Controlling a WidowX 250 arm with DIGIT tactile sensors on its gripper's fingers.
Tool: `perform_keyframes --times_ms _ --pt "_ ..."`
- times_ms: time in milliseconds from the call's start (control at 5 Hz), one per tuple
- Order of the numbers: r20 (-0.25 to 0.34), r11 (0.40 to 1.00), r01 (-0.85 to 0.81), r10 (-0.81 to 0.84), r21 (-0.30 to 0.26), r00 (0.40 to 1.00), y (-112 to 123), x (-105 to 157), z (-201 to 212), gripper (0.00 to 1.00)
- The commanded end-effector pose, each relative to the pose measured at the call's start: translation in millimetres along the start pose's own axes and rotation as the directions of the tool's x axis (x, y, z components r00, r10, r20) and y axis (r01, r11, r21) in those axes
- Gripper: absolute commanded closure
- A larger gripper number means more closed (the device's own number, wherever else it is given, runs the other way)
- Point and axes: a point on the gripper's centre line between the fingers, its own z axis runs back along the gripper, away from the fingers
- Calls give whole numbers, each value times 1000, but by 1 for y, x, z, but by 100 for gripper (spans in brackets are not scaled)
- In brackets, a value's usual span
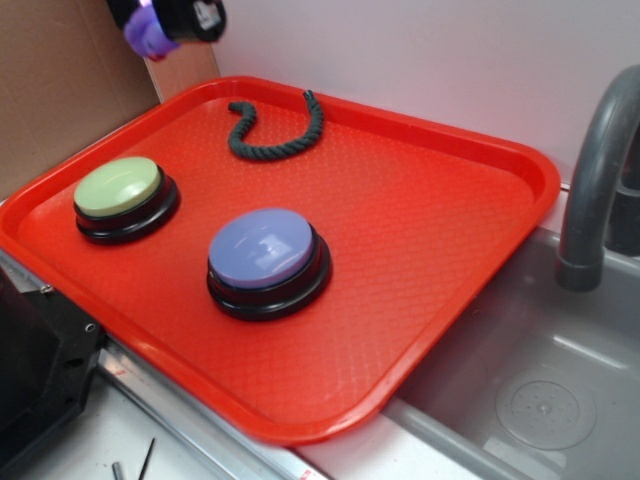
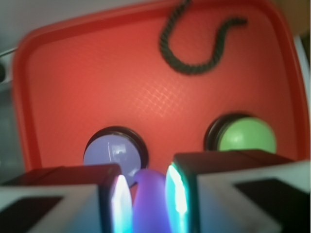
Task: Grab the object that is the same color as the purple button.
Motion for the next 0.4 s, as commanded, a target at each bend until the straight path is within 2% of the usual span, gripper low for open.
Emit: perform_keyframes --times_ms 0,200 --pt "129 1000 22 -20 -13 991 9 -5 41 100" --pt "37 998 -58 59 -23 998 19 1 35 100"
